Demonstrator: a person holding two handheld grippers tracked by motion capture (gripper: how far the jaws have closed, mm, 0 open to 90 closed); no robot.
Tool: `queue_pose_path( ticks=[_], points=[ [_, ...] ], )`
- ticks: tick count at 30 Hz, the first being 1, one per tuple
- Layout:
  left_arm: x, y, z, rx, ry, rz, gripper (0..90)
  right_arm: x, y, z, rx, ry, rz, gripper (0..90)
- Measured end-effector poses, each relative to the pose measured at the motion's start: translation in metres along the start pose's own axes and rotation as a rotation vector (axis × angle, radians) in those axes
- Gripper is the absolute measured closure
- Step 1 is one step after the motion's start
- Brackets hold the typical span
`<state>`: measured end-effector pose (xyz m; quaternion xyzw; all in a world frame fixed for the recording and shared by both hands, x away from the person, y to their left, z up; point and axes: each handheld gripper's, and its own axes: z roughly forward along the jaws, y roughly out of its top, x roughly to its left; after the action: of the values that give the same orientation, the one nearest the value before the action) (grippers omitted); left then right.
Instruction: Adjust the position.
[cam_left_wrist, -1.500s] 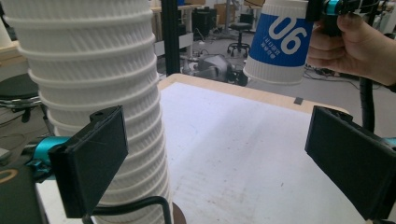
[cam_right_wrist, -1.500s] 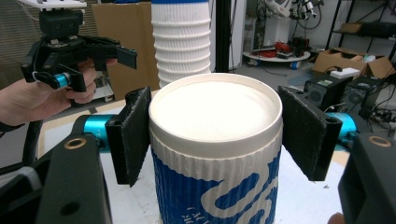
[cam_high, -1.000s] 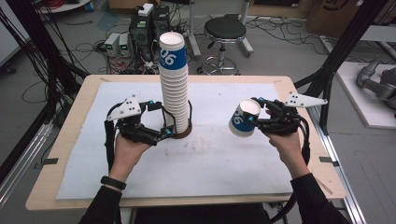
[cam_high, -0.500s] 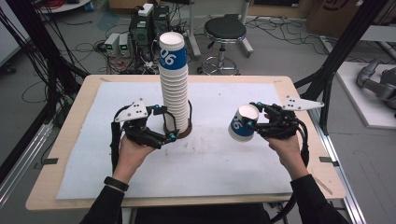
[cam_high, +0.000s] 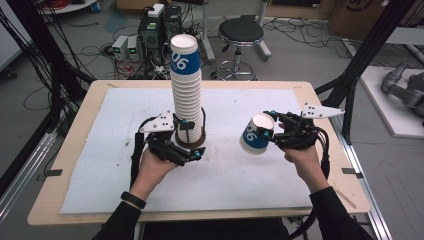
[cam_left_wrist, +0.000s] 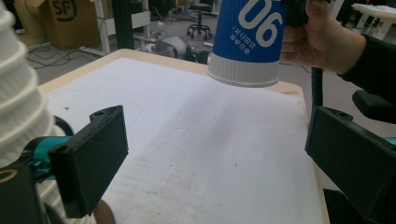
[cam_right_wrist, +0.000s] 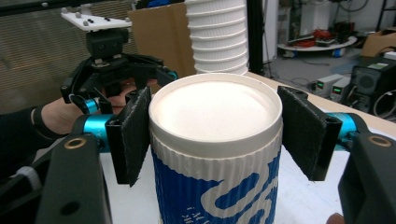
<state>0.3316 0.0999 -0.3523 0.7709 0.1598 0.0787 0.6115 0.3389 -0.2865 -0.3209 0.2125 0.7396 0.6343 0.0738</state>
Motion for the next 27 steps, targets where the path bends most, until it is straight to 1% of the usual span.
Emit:
queue_pose_path(
  ticks=[2,3,4,5,8,10,12,13,16,17,20,22,26,27],
  points=[
    [-0.002,0.0,0.005,0.005,-0.014,-0.003,5.9,0.002,0.0,0.001,0.007,0.012,-0.008,30.4],
    [-0.003,0.0,0.009,0.009,-0.028,-0.006,5.9,0.003,0.0,0.002,0.007,0.021,-0.011,30.4],
    [-0.003,0.0,0.009,0.009,-0.028,-0.006,5.9,0.003,0.0,0.002,0.007,0.021,-0.011,30.4],
    [-0.004,0.0,0.011,0.011,-0.033,-0.002,5.9,0.005,0.0,0.002,0.006,0.032,-0.019,30.4],
    [-0.006,0.0,0.018,0.013,-0.051,-0.002,5.9,0.007,0.001,0.004,0.009,0.049,-0.02,30.4],
    [-0.008,0.0,0.022,0.016,-0.063,-0.001,5.9,0.007,0.001,0.005,0.008,0.053,-0.023,30.4],
    [-0.009,0.0,0.025,0.021,-0.066,0.001,5.9,0.009,0.001,0.007,0.014,0.062,-0.026,30.4],
    [-0.009,0.0,0.027,0.026,-0.068,0.003,5.9,0.01,0.001,0.008,0.017,0.074,-0.022,30.4],
    [-0.011,-0.002,0.032,0.026,-0.077,-0.001,5.9,0.011,0.001,0.01,0.014,0.085,-0.026,30.4],
    [-0.012,-0.002,0.034,0.03,-0.079,0.0,5.9,0.013,0.0,0.012,0.015,0.101,-0.023,30.4],
    [-0.015,-0.003,0.039,0.034,-0.093,0.003,5.9,0.014,0.0,0.014,0.017,0.112,-0.025,30.4],
    [-0.017,-0.004,0.043,0.034,-0.105,0.004,5.9,0.017,0.0,0.018,0.025,0.129,-0.029,30.5],
    [-0.02,-0.005,0.051,0.036,-0.13,-0.003,5.9,0.02,-0.001,0.022,0.032,0.144,-0.032,30.4],
    [-0.022,-0.005,0.053,0.037,-0.134,-0.003,5.9,0.023,-0.001,0.025,0.04,0.158,-0.032,30.4]
  ],
)
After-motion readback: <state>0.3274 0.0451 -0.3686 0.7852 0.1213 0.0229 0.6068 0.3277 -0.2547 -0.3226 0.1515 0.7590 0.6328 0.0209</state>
